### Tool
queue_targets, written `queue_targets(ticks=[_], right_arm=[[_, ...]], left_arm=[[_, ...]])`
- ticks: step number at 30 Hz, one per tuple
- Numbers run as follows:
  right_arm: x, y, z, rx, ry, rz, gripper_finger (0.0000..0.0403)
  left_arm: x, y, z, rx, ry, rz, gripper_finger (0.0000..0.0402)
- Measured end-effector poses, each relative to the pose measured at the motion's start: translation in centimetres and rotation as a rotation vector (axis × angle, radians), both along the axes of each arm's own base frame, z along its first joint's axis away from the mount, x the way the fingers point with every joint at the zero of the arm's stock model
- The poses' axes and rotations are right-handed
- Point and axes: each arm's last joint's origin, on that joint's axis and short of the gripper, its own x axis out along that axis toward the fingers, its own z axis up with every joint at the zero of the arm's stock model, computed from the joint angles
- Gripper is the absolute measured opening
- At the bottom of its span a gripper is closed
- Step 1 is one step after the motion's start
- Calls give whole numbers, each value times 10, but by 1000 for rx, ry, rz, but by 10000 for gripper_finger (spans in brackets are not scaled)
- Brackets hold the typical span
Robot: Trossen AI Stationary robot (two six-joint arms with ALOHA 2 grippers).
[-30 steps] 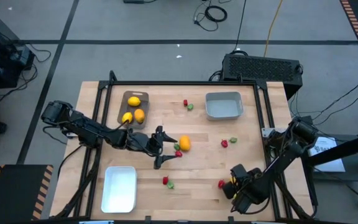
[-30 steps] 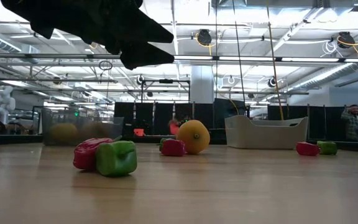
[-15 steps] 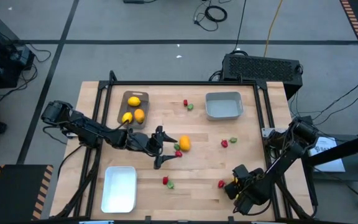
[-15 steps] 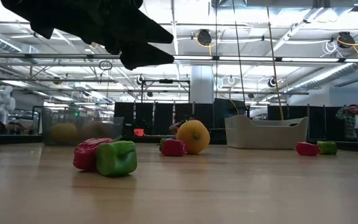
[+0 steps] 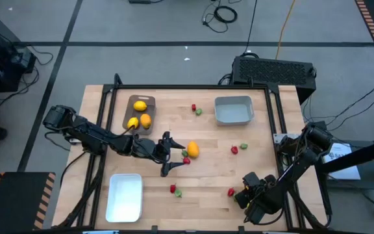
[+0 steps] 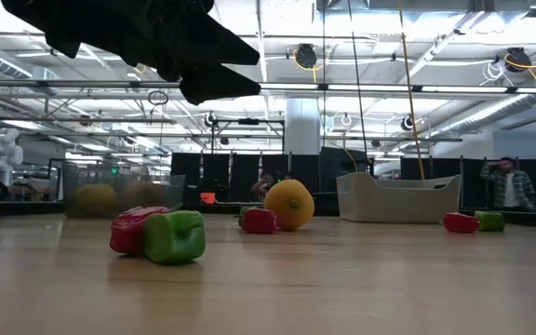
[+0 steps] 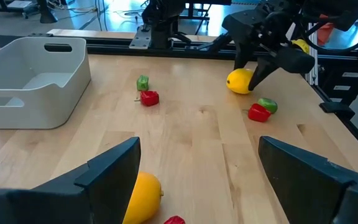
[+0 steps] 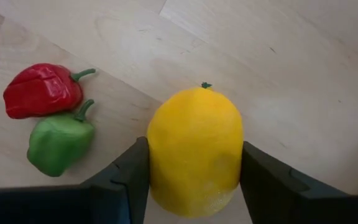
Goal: Sort produce into baskets
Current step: Put the lemon into the black bin
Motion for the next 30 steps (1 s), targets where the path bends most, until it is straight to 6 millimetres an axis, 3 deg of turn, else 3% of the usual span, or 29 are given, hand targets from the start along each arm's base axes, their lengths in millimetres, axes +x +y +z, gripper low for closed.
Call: queue_targets(ticks=[8,15,21,30], right_arm=[[6,-3,8,-25,26,58,188],[26,-16,45,-147,48,118,189],[58,-34,66,-260,-60,222,189],[125,-88,67,-277,-176,423,189]], left_arm=[[0,0,0,7,0,-2,334],[-4,7,11,51,-26,9,334],[-19,27,27,66,24,83,334],[-37,37,46,138,16,73,334]])
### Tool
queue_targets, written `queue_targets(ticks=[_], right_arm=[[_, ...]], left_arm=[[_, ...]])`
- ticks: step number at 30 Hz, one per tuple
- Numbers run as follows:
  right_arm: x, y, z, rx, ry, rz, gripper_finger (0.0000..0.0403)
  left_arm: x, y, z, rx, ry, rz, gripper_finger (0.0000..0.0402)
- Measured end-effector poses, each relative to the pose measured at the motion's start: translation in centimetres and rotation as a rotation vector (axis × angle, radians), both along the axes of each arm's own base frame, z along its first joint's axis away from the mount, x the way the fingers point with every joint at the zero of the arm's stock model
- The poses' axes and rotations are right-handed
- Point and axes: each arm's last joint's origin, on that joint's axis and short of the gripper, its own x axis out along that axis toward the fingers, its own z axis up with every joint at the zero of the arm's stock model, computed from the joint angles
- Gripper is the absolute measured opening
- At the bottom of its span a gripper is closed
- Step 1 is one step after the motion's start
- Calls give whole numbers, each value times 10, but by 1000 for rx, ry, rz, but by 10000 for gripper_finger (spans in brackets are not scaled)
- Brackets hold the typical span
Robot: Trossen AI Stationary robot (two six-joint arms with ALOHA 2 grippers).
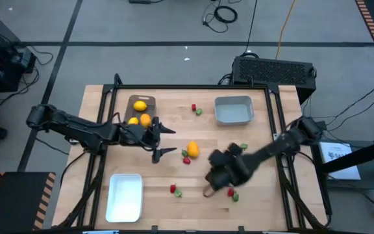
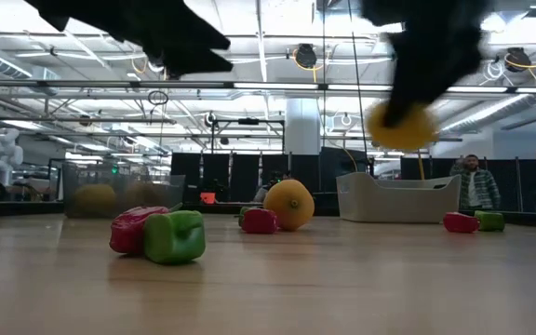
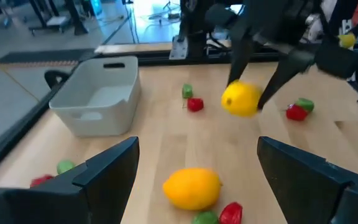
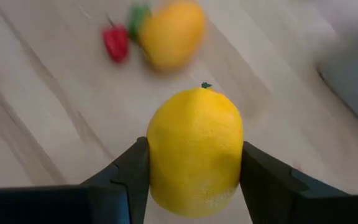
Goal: Sort produce into baskets
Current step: Put the lemon into the black bin
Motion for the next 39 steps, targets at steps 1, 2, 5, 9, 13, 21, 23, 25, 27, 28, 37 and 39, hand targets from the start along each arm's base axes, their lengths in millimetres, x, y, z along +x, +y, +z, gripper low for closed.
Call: queue_targets(ticks=[1,2,5,9,13,21,23,25,27,28,37,39], right_arm=[[8,-7,1,-1,-19,29,189],[16,-15,2,-4,-41,57,189],[40,-39,6,26,-118,145,189],[68,-72,17,62,-270,260,189],[88,-103,32,-22,-449,327,189],[116,-163,37,-117,-703,343,190],[125,-179,27,-120,-746,329,190],[134,-193,13,-129,-798,319,190],[145,-206,-1,-143,-870,313,190],[150,-212,-6,-144,-900,310,190],[214,-254,-41,-151,-950,284,190],[224,-260,-42,-159,-936,283,190]], left_arm=[[-1,1,2,14,-3,-4,334],[-3,1,3,23,-4,-5,334],[-7,7,8,56,-12,4,334],[-16,24,12,82,22,62,334],[-29,46,11,95,106,159,334],[-59,98,16,125,181,471,334],[-67,109,19,137,175,574,334],[-73,118,21,138,166,634,334],[-78,125,21,135,176,668,334],[-80,129,21,130,176,676,334],[-92,144,16,60,212,679,334],[-94,143,13,44,252,664,334]])
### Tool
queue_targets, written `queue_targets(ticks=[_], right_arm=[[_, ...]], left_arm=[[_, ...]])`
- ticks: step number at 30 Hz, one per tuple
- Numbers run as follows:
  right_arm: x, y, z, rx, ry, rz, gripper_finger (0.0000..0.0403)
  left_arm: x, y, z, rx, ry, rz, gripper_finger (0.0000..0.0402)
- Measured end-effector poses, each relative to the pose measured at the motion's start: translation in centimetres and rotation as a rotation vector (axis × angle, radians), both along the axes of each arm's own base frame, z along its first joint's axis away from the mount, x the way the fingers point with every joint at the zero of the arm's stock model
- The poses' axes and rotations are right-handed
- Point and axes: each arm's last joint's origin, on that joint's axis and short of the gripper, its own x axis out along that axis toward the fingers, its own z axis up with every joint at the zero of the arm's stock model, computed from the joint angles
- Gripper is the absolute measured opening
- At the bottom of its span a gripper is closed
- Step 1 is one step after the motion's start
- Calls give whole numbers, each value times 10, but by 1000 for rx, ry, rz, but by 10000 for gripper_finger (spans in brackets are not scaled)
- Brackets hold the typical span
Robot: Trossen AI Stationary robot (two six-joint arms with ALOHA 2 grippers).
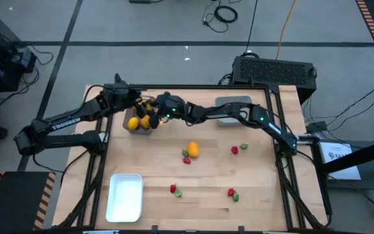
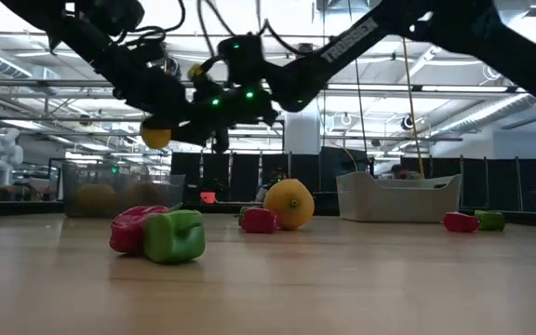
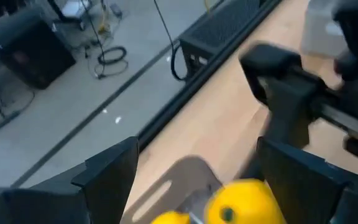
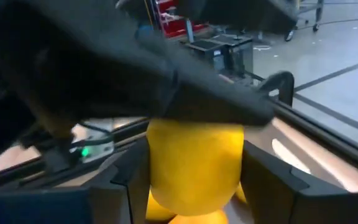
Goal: Sort produce into baskets
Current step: Put the lemon into the black bin
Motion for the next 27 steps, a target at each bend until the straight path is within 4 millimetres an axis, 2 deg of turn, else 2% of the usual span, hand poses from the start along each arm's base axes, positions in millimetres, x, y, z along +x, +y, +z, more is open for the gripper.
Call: queue_targets(ticks=[6,11,17,27], right_arm=[[18,-11,-2,-38,73,-93,190],[19,-19,-9,-13,90,-137,190],[17,-28,-25,87,115,-179,194],[15,-27,-32,91,192,-172,247]], left_arm=[[-4,1,-3,13,64,65,334],[-8,4,-3,72,107,209,334],[-15,6,-9,6,133,282,334],[-18,6,-11,-16,156,293,334]])
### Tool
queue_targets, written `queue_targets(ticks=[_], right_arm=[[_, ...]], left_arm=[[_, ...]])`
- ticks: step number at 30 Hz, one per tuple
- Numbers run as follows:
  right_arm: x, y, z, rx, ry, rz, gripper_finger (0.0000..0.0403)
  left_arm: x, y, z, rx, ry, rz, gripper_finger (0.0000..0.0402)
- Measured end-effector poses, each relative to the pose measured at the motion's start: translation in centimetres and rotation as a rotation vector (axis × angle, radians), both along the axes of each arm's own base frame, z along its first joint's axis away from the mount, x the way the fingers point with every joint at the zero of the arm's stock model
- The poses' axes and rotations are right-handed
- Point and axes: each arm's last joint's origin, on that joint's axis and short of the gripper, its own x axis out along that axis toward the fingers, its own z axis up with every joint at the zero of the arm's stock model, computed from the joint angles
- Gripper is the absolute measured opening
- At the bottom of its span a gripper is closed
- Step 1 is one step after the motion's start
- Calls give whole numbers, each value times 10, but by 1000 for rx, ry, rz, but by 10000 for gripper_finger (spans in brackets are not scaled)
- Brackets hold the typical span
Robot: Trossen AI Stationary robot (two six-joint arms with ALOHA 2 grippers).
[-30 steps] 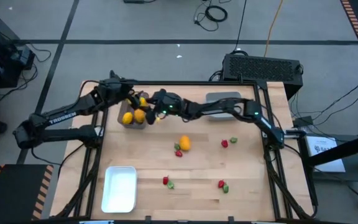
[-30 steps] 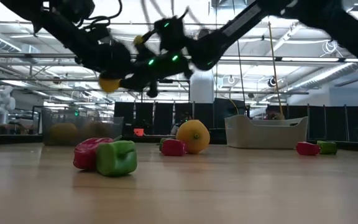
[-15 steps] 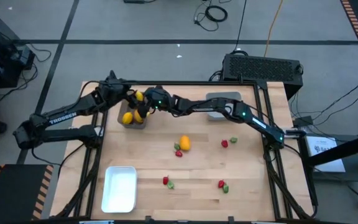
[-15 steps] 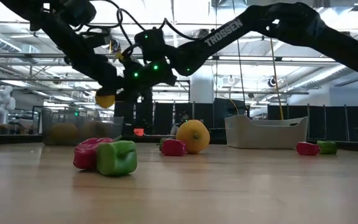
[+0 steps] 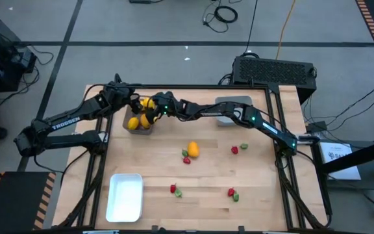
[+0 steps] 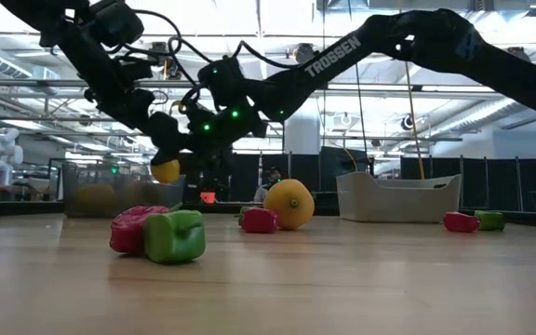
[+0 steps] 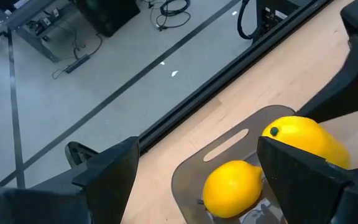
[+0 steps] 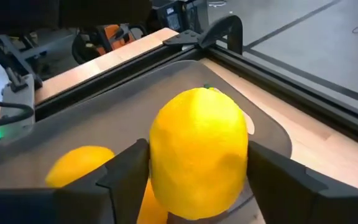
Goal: Sort produce into baskets
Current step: Put the lemon into the black bin
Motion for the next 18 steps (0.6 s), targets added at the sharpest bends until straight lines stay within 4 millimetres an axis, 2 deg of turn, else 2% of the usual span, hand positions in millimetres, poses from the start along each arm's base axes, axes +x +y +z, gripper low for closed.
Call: queue_targets(ticks=[5,11,15,18], right_arm=[[0,0,-1,0,9,6,272],[-1,1,3,11,15,29,283],[-9,3,31,31,47,81,281],[-28,9,63,72,181,110,281]], left_arm=[[1,-1,0,-19,-16,-30,334],[1,-1,0,-26,-20,-39,334],[1,-1,-1,-30,-16,-40,334],[1,-2,-1,-48,-30,-35,334]])
